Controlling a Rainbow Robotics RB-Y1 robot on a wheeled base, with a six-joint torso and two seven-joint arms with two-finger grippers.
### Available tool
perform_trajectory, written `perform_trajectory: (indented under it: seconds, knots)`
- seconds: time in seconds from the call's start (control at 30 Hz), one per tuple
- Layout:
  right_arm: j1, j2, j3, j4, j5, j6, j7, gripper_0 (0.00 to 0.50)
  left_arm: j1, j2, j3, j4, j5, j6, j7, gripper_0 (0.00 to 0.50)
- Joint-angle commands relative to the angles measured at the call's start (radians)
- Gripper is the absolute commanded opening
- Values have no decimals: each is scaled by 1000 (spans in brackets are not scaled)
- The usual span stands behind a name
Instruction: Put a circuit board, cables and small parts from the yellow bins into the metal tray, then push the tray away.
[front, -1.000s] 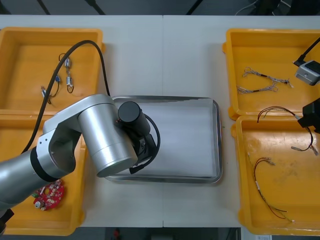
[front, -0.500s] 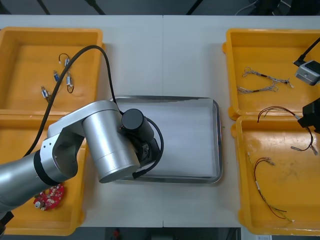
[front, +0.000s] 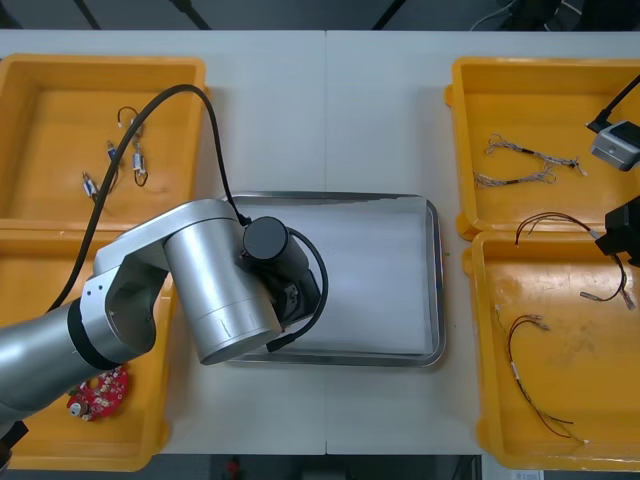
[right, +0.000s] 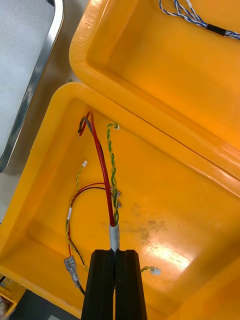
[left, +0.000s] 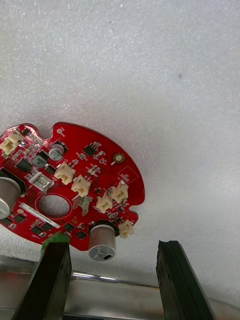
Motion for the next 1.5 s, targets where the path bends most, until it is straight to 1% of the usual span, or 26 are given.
perform_trajectory:
  seconds: [0.03, 0.17, 0.27, 0.33, 0.37, 0.43, 0.47, 0.5, 0.53, 0.57, 0.6, 0.63, 0.67, 0.77, 0.97, 1.07, 1.1, 1.17, 1.23, 1.33, 1.5]
  knots:
    - [-28, 1, 10, -26, 5, -8, -38, 0, -64, 9, -17, -59, -3, -3, 39, 500]
    - [-28, 1, 10, -26, 5, -8, -38, 0, -85, 33, -12, -93, 9, 11, 47, 500]
    - [-28, 1, 10, -26, 5, -8, -38, 0, -105, 70, 26, -126, 66, 29, 42, 500]
    - [-28, 1, 10, -26, 5, -8, -38, 0, -125, 104, 75, -166, 127, 75, 17, 500]
    - [-28, 1, 10, -26, 5, -8, -38, 0, -128, 113, 91, -175, 142, 86, 5, 500]
    - [-28, 1, 10, -26, 5, -8, -38, 0, -136, 150, 152, -211, 215, 123, -41, 500]
    - [-28, 1, 10, -26, 5, -8, -38, 0, -136, 157, 167, -217, 233, 129, -52, 500]
    - [-28, 1, 10, -26, 5, -8, -38, 0, -136, 177, 204, -229, 270, 138, -73, 500]
    - [-7, 7, 36, -14, 5, -5, -35, 0, -136, 199, 241, -237, 307, 149, -93, 500]
    - [-8, 7, 36, -14, 4, -5, -38, 0, -136, 208, 256, -241, 322, 152, -102, 500]
    - [-11, 6, 43, -14, 5, -5, -35, 0, -136, 228, 292, -245, 357, 153, -124, 500]
    - [-25, -7, 52, -17, 7, -5, -35, 0, -137, 246, 322, -245, 391, 153, -139, 500]
    - [-31, -11, 62, -17, 7, -2, -32, 0, -139, 255, 341, -243, 408, 156, -147, 500]
    - [-103, -34, 121, -23, 11, 18, -18, 0, -156, 305, 431, -240, 495, 187, -176, 500]
    - [-232, -37, 241, -28, -8, 21, 6, 0, -191, 390, 549, -177, 641, 202, -188, 500]
    - [-278, -37, 299, -45, -21, 12, 17, 0, -199, 436, 600, -148, 667, 210, -194, 500]
    - [-286, -37, 307, -48, -22, 9, 20, 0, -197, 443, 608, -143, 667, 210, -196, 500]
    - [-307, -37, 341, -62, -33, -12, 32, 0, -199, 481, 635, -116, 664, 213, -200, 500]
    - [-323, -37, 364, -66, -47, -31, 43, 0, -199, 504, 654, -91, 656, 212, -207, 500]
    - [-350, -36, 413, -76, -76, -66, 58, 0, -203, 529, 675, -44, 627, 202, -216, 500]
    - [-393, -36, 502, -118, -85, -124, 84, 0, -203, 539, 677, 24, 529, 175, -245, 500]
